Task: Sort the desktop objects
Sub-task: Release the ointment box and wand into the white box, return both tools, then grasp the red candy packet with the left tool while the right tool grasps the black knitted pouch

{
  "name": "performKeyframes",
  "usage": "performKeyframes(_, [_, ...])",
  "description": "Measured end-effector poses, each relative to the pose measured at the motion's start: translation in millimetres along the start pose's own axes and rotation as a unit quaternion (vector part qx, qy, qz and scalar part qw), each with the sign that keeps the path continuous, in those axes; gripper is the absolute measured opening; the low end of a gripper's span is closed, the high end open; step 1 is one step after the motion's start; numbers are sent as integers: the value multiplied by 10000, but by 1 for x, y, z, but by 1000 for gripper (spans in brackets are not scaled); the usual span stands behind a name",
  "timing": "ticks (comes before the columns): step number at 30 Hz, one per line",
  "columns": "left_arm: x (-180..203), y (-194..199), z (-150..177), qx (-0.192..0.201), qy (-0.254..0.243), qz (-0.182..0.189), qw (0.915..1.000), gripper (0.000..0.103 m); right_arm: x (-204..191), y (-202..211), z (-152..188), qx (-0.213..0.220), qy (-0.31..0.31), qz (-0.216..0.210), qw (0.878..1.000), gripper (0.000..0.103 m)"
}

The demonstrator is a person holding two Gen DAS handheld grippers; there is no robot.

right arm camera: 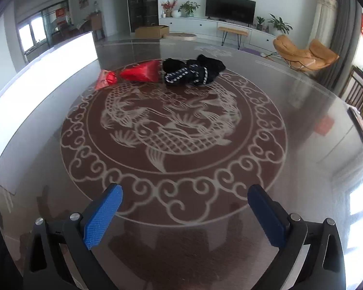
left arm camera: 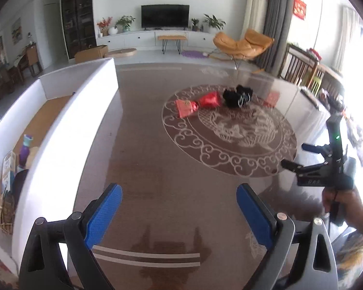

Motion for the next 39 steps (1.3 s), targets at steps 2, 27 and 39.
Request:
performKeyframes(2, [4,-30,0,-309,-137,-112,9994,97,10,-1,8,-12,28,18,10000,103])
performKeyframes(27, [-18,-210,-171,-1063,-1222,10,9868,64,1,-5,16,-111,67,-111,9999,103])
performKeyframes(39, [-73,-110,-65,-389,210,-403,9982,19,11,-34,-37,-383,-661,-993,9921,103])
Point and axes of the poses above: each gripper's, at about its wrist camera, not at the fingertips, and y roughly against the way its jaws point, x to its right, z to its underside, the point moved 3 cm from there along -y, roughly the way its jaws point, and after that the axes turned 13 degrees about z, right-handed, at the moved point
